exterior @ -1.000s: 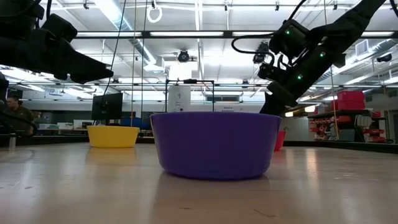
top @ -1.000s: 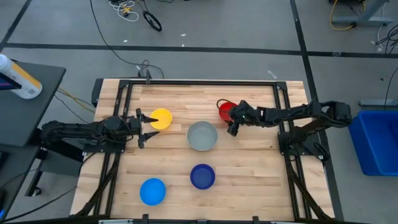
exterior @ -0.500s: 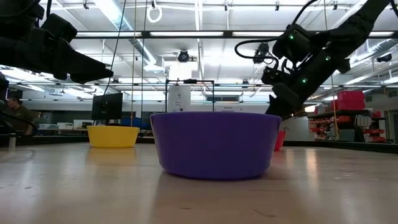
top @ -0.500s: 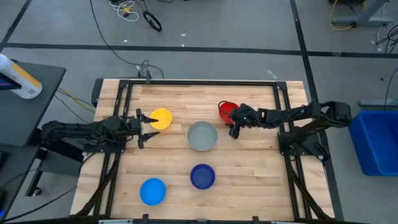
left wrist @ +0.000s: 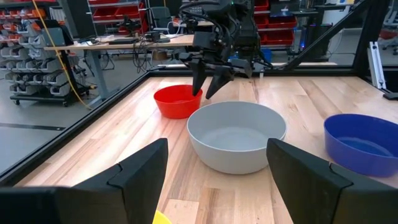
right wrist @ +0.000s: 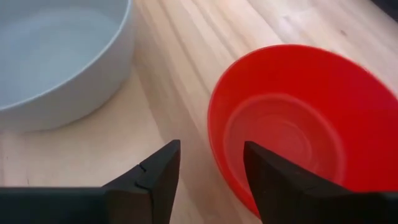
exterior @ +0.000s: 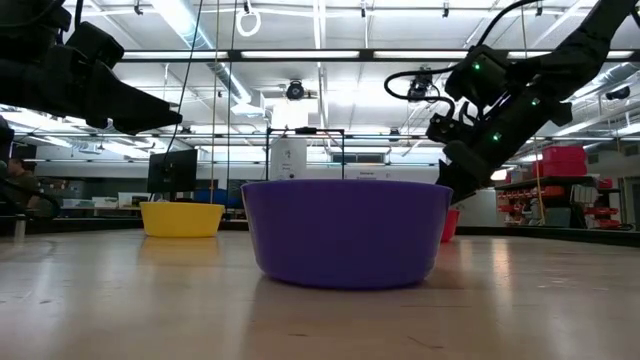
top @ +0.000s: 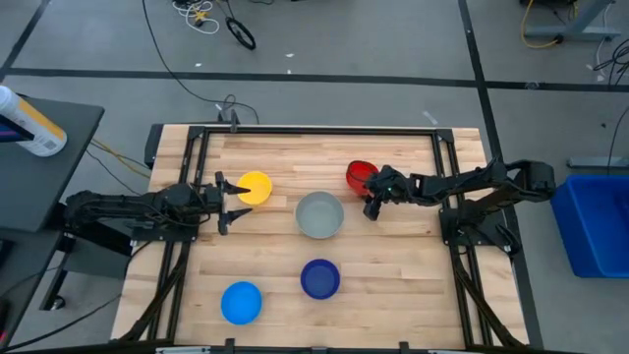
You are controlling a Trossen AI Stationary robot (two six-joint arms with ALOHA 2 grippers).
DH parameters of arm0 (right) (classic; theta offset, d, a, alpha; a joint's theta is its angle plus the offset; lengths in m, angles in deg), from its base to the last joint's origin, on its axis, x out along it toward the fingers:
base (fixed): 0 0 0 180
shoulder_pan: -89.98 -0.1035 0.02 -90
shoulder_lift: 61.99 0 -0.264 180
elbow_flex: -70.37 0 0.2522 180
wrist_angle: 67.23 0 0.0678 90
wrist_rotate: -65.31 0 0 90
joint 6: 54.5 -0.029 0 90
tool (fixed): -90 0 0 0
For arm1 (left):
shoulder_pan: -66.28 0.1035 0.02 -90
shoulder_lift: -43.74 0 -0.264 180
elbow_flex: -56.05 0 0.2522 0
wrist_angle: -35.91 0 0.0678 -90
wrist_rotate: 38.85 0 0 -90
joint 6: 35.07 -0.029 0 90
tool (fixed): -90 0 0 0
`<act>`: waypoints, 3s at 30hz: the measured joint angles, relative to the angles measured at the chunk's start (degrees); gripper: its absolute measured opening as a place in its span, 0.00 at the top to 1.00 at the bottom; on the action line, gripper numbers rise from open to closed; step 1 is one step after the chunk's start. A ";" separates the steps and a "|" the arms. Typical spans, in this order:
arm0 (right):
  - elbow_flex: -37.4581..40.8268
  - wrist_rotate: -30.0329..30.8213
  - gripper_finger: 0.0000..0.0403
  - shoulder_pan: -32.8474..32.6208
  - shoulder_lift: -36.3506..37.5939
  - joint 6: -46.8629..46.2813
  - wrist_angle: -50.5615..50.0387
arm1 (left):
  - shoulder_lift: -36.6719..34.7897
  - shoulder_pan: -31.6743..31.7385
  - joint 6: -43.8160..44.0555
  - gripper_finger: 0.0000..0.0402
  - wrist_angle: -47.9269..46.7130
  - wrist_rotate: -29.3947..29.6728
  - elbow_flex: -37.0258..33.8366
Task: Nest bowls inside each other
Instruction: Stack the red bowl on the gray bowl
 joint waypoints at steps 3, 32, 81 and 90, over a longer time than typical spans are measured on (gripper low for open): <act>0.00 1.58 0.57 0.00 -0.16 0.55 0.05 | 0.00 0.00 0.00 0.30 0.00 0.00 0.00; -0.01 2.58 0.99 -1.78 -7.13 0.37 10.88 | 0.00 -0.02 0.15 0.30 -0.31 0.00 0.00; -27.67 -3.04 1.00 -18.68 -20.84 -2.05 1.42 | -0.02 -0.02 1.05 0.30 -0.44 0.00 -0.02; -32.70 -8.91 1.00 -17.85 -21.77 -3.59 -7.97 | -0.02 -0.02 1.03 0.30 -0.59 -0.69 -0.02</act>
